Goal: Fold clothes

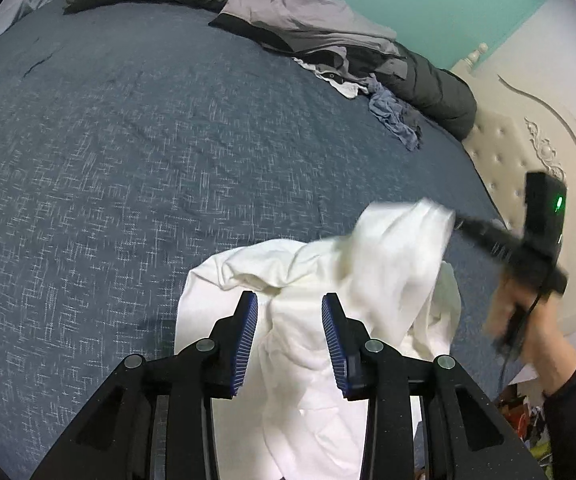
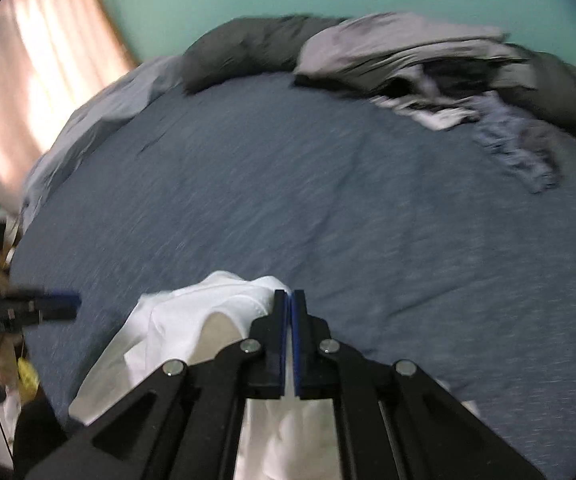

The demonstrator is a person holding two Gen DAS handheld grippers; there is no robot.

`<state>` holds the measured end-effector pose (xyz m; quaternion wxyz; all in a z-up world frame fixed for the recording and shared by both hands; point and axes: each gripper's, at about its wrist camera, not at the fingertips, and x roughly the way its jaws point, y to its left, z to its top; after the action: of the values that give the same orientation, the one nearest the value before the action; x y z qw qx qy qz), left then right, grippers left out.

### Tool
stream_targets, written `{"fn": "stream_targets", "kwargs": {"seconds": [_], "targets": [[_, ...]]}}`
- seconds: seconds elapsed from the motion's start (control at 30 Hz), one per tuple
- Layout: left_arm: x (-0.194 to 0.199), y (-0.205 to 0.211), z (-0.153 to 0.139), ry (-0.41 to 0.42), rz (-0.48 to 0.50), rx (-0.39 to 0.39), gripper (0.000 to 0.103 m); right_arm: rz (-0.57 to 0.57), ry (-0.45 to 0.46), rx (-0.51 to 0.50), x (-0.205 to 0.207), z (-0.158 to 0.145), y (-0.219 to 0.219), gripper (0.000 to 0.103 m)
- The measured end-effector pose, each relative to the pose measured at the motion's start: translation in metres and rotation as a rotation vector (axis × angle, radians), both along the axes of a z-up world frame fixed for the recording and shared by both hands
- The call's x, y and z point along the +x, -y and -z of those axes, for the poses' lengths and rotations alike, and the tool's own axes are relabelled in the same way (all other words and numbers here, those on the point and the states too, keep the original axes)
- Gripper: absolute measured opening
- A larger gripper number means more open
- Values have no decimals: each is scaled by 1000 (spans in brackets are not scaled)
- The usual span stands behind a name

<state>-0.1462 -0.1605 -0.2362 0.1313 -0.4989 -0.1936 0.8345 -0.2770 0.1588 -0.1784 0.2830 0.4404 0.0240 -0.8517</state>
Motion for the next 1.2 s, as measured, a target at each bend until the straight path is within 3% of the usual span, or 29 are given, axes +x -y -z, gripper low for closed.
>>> {"fn": "stream_targets", "kwargs": {"seconds": [0.2,0.33,0.67,0.83,0.97,1.1,1.13,1.17,1.2], "targets": [[-2,-20,7,12,41,5,36,149,-64,17,-32,-42,-69,1],[-4,-50,11,21,98,9,36,215,-71,43,-39,-51,-107,1],[-3,-171,26,47,298,83,37,240,8,50,-36,-19,-135,1],[-15,-207,43,81,309,93,37,237,31,32,-31,-6,-144,1],[-25,-214,60,104,281,66,37,241,45,18,-29,1,-156,1],[-33,-216,77,145,277,97,35,240,52,0,-27,5,-163,1],[-33,-218,80,152,284,101,23,240,52,-5,-27,5,-164,1],[-33,-220,82,153,293,94,4,239,51,-9,-26,5,-164,1],[-32,-221,81,144,300,72,5,238,50,-13,-25,4,-165,1]]}}
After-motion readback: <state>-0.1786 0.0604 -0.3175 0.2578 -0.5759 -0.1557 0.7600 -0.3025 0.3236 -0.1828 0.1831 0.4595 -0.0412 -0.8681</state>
